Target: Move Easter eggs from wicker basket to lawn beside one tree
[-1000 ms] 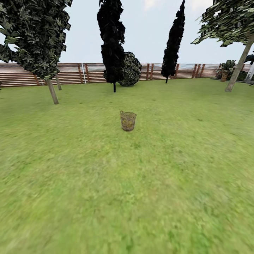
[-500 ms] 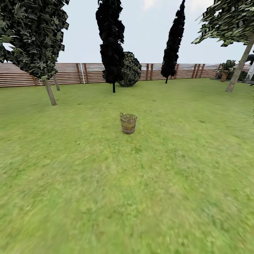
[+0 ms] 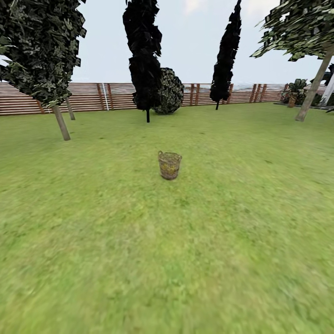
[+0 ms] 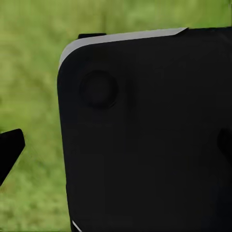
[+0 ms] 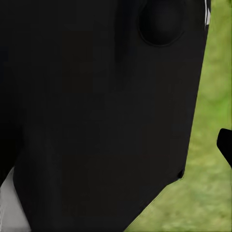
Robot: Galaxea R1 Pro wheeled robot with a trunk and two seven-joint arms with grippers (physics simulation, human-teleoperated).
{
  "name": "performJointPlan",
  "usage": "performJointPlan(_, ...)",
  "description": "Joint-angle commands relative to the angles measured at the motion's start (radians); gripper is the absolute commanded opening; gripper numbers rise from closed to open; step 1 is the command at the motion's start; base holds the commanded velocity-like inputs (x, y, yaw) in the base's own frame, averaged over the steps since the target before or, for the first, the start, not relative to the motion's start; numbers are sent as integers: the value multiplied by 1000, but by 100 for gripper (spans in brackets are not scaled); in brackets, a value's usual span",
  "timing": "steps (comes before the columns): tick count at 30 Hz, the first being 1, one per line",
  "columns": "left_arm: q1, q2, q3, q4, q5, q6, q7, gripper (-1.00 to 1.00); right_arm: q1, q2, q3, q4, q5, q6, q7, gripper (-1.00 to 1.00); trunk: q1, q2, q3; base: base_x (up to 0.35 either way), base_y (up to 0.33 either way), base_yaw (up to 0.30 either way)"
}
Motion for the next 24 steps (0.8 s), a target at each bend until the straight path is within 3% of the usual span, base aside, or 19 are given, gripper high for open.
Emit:
performJointPlan(1, -1, 0, -1, 1, -2, -3, -2, 100, -1, 0, -1, 1, 1, -3, 0, 100, 0, 0, -1, 269, 187, -6)
performJointPlan(8, -1, 0, -1, 1, -2, -3, -2, 100, -1, -1, -1, 1, 1, -4, 0, 100, 0, 0, -1, 253, 202, -59)
performJointPlan(19, 0, 0, -1, 0, -2, -3, -2, 100, -1, -1, -1, 1, 1, -3, 0, 100, 0, 0, -1, 244, 211, -207)
performJointPlan(24, -1, 0, -1, 1, -2, -3, -2, 100, -1, -1, -2, 1, 1, -3, -1, 100, 0, 0, -1, 244, 212, -76)
